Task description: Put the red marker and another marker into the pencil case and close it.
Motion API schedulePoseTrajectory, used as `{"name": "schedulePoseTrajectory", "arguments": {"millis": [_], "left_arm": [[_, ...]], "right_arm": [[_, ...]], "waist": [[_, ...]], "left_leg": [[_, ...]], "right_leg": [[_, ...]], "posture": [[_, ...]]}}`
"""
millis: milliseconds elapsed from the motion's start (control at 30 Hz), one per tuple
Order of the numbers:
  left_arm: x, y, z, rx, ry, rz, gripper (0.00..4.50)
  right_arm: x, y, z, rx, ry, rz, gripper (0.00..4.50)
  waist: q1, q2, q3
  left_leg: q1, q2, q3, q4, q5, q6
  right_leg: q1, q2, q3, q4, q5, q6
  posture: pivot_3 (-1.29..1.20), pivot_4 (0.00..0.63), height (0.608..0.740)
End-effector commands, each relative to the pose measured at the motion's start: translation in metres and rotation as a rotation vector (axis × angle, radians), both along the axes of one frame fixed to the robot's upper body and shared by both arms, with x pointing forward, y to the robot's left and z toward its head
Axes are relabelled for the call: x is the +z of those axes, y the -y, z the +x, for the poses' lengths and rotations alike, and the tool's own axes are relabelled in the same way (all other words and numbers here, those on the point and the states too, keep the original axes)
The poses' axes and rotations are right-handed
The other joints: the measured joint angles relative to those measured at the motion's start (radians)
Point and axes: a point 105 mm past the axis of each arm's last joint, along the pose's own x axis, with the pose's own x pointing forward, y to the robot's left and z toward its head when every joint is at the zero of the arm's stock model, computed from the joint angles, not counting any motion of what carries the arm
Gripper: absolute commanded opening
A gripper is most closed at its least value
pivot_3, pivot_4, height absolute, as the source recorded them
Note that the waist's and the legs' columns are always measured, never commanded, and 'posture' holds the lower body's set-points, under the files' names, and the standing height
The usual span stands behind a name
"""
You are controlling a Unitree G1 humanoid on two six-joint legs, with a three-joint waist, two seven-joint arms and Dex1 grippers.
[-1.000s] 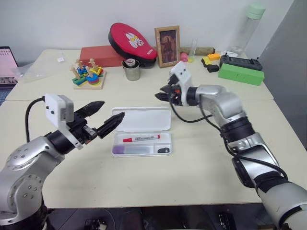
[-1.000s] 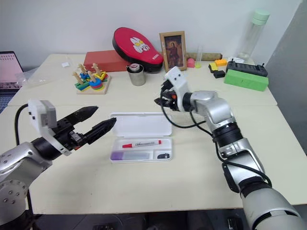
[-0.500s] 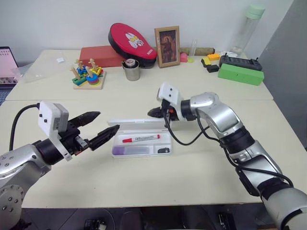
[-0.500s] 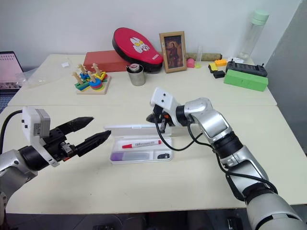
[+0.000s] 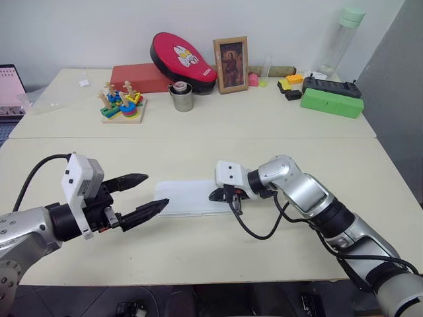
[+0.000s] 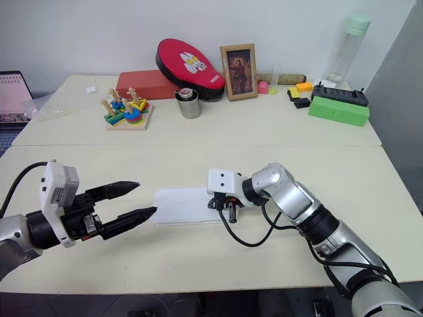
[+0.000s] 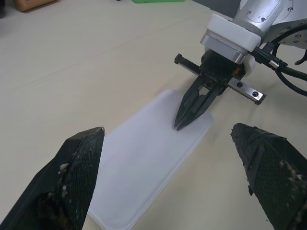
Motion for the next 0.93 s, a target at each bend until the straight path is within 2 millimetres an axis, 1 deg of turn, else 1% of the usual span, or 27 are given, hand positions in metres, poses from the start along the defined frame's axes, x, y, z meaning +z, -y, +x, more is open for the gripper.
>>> {"name": "schedulePoseTrajectory", "arguments": {"millis": [33,100,133,200,233,267,333,400,467,500,567,667,700,733,767,867,933], "left_arm": [[0.007,-0.009,0.015,0.083,0.072,0.015,4.50],[0.012,-0.026,0.037,0.224,0.134,0.016,4.50],[0.013,-0.031,0.044,0.270,0.149,0.008,4.50],[0.013,-0.038,0.056,0.326,0.170,-0.002,4.50],[0.010,-0.043,0.063,0.366,0.177,0.012,4.50],[0.006,-0.049,0.070,0.404,0.182,0.028,4.50],[0.000,-0.057,0.078,0.447,0.182,0.054,4.50],[-0.008,-0.064,0.081,0.476,0.174,0.075,4.50],[-0.014,-0.077,0.083,0.513,0.156,0.084,4.50],[-0.018,-0.084,0.083,0.533,0.145,0.089,4.50],[-0.023,-0.097,0.084,0.559,0.130,0.108,4.50],[-0.023,-0.105,0.081,0.541,0.117,0.137,4.50],[-0.021,-0.107,0.080,0.533,0.119,0.147,4.50],[-0.019,-0.109,0.079,0.528,0.123,0.154,4.50],[-0.018,-0.112,0.077,0.524,0.122,0.159,4.50],[-0.014,-0.115,0.076,0.503,0.119,0.176,4.50],[-0.014,-0.114,0.076,0.489,0.117,0.194,4.50]], "right_arm": [[0.029,0.003,0.004,-0.036,-0.037,0.189,0.04],[0.051,0.012,0.015,-0.090,-0.014,0.309,0.04],[0.058,0.016,0.020,-0.119,-0.003,0.342,0.04],[0.066,0.030,0.032,-0.193,0.004,0.388,0.39],[0.067,0.038,0.035,-0.214,-0.001,0.397,0.58],[0.068,0.047,0.037,-0.237,-0.007,0.404,0.86],[0.070,0.063,0.041,-0.287,-0.016,0.423,1.28],[0.073,0.077,0.042,-0.326,-0.018,0.441,1.72],[0.073,0.093,0.043,-0.370,-0.019,0.447,2.26],[0.072,0.102,0.045,-0.402,-0.015,0.443,2.45],[0.069,0.116,0.049,-0.463,-0.009,0.436,3.03],[0.067,0.134,0.048,-0.522,-0.007,0.427,3.65],[0.066,0.140,0.047,-0.539,-0.008,0.424,4.01],[0.065,0.144,0.046,-0.557,-0.009,0.421,4.24],[0.064,0.149,0.046,-0.577,-0.009,0.418,4.40],[0.064,0.164,0.040,-0.614,-0.010,0.412,4.40],[0.063,0.164,0.034,-0.601,-0.017,0.407,4.40]], "waist": [[0.003,0.000,0.000],[0.005,0.001,0.000],[0.006,0.000,0.000],[0.007,0.000,0.000],[0.007,0.000,0.000],[0.008,0.000,0.000],[0.012,0.000,0.000],[0.011,0.000,0.000],[0.011,0.000,0.000],[0.010,0.000,0.000],[0.008,0.000,0.000],[0.006,0.000,0.000],[0.006,0.000,0.000],[0.006,0.000,0.000],[0.006,0.000,0.000],[0.006,0.000,0.000],[0.006,0.000,0.000]], "left_leg": [[0.000,0.000,0.000,0.000,0.000,0.000],[0.000,0.000,0.000,0.000,0.000,0.000],[0.000,0.000,0.000,0.000,0.000,0.000],[0.000,0.000,0.000,0.000,0.000,0.000],[0.000,0.000,0.000,0.000,0.000,0.000],[0.000,0.000,0.000,0.000,0.000,0.000],[-0.001,-0.001,0.000,0.000,0.000,0.000],[-0.001,-0.001,0.000,0.000,0.000,0.000],[-0.001,-0.001,0.000,-0.001,0.000,0.000],[-0.001,-0.001,0.000,-0.001,0.000,0.000],[-0.001,-0.001,0.000,-0.001,0.000,0.000],[-0.001,0.000,0.000,-0.001,0.000,0.000],[-0.001,0.000,0.000,-0.001,0.000,0.000],[-0.001,0.000,0.000,-0.001,0.000,0.000],[-0.001,0.000,0.000,-0.001,0.000,0.000],[-0.001,0.000,0.001,-0.001,0.000,0.000],[-0.001,-0.001,0.001,-0.001,0.000,0.000]], "right_leg": [[0.000,0.000,0.000,0.000,0.000,0.000],[0.000,0.000,0.000,0.000,0.000,0.000],[0.000,0.000,0.000,0.000,0.000,0.000],[0.000,0.000,0.000,0.000,0.001,0.001],[0.000,0.000,0.000,0.000,0.001,0.001],[0.001,0.000,0.000,-0.001,0.001,0.001],[0.001,0.000,0.000,-0.001,0.001,0.001],[0.000,0.000,0.000,-0.001,0.001,0.001],[0.000,0.000,0.000,-0.001,0.001,0.000],[0.000,0.000,0.000,-0.001,0.000,0.000],[0.000,0.000,0.000,-0.001,0.000,0.000],[0.000,0.000,0.000,0.000,0.000,0.000],[0.000,0.000,0.000,0.000,0.000,0.000],[0.000,0.000,0.000,0.000,0.000,0.000],[0.000,0.000,0.000,-0.001,0.000,0.000],[0.000,0.000,0.000,-0.001,0.000,0.000],[0.000,0.000,0.001,-0.001,0.000,0.000]], "posture": [[0.00,0.150,0.740],[0.00,0.150,0.740],[0.00,0.150,0.740],[0.00,0.150,0.740],[0.00,0.150,0.740],[0.00,0.150,0.740],[0.00,0.150,0.740],[0.00,0.150,0.740],[0.00,0.150,0.740],[0.00,0.150,0.740],[0.00,0.150,0.740],[0.00,0.150,0.740],[0.00,0.150,0.740],[0.00,0.150,0.740],[0.00,0.150,0.740],[0.00,0.150,0.740],[0.00,0.150,0.740]]}}
